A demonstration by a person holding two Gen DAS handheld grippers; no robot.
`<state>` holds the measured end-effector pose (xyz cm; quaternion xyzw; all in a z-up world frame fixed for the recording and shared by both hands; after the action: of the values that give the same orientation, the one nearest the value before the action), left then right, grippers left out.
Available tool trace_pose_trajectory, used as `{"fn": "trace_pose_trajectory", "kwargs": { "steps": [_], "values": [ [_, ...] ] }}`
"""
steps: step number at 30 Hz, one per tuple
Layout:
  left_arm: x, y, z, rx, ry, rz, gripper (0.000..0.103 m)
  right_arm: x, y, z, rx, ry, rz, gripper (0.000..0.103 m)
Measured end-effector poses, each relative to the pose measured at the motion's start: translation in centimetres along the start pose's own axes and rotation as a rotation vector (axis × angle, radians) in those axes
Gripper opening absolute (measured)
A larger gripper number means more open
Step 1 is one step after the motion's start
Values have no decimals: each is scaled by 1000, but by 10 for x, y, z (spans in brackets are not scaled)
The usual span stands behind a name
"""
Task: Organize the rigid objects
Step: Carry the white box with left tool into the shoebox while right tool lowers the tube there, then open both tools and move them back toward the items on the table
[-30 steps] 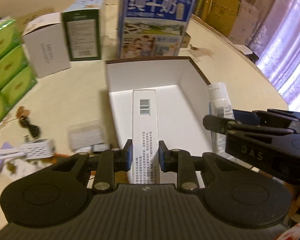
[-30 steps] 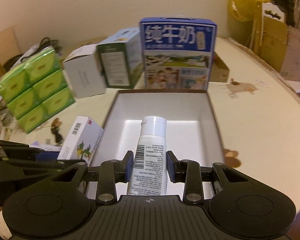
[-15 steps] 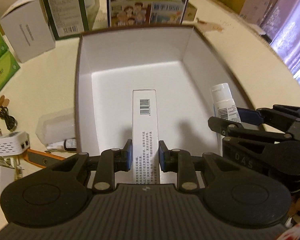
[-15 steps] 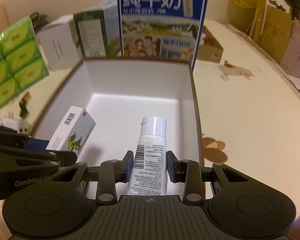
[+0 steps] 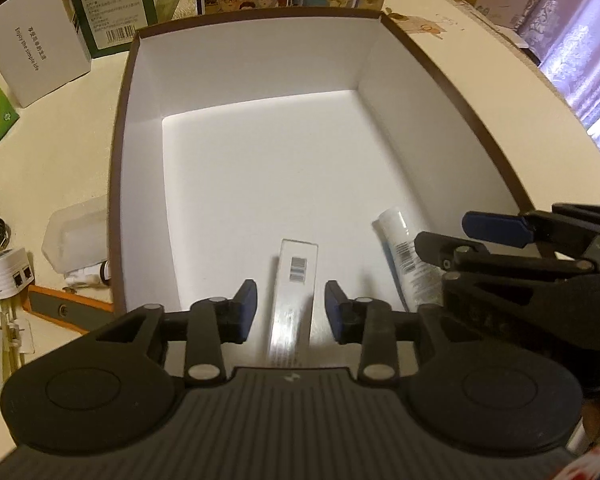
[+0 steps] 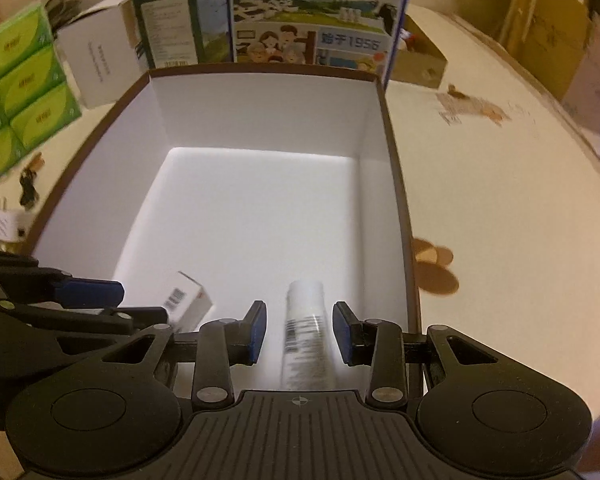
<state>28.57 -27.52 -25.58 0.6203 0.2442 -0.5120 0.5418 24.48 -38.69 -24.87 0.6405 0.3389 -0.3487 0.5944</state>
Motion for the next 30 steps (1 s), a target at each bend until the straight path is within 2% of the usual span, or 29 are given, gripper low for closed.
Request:
{"fn": "trace_pose_trajectory", "kwargs": {
  "steps": [9,13,15,20,24,30],
  "values": [
    [-59,-7,-9,-4,-47,84,43,-57,-10,-14,123,51,65,45],
    [-91,-9,-11,13,-54,137,55,-84,-11,-24,152,60,97,47],
    [-106,-11,-13,19,-53,163,56,-95,-13,-28,171,69,115,49],
    [-148,-19,-20,29,-43,229,71,-124,-17,-42,218,87,146,52],
    [-177,-31,-27,23,-24,263,75,-144,-21,-53,209,84,172,54],
    [-210,-57,-37,7,-21,303,78,-173,-28,-70,221,125,210,57]
  ]
}}
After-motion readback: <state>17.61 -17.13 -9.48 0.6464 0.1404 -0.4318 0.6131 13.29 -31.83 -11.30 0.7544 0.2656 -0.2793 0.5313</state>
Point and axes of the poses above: each gripper's, at about its wrist camera, not at the fingertips, and x roughly the way its jaws point, z to its right, y to its top, the point moved 7 cm from there along x, roughly the way its jaws point
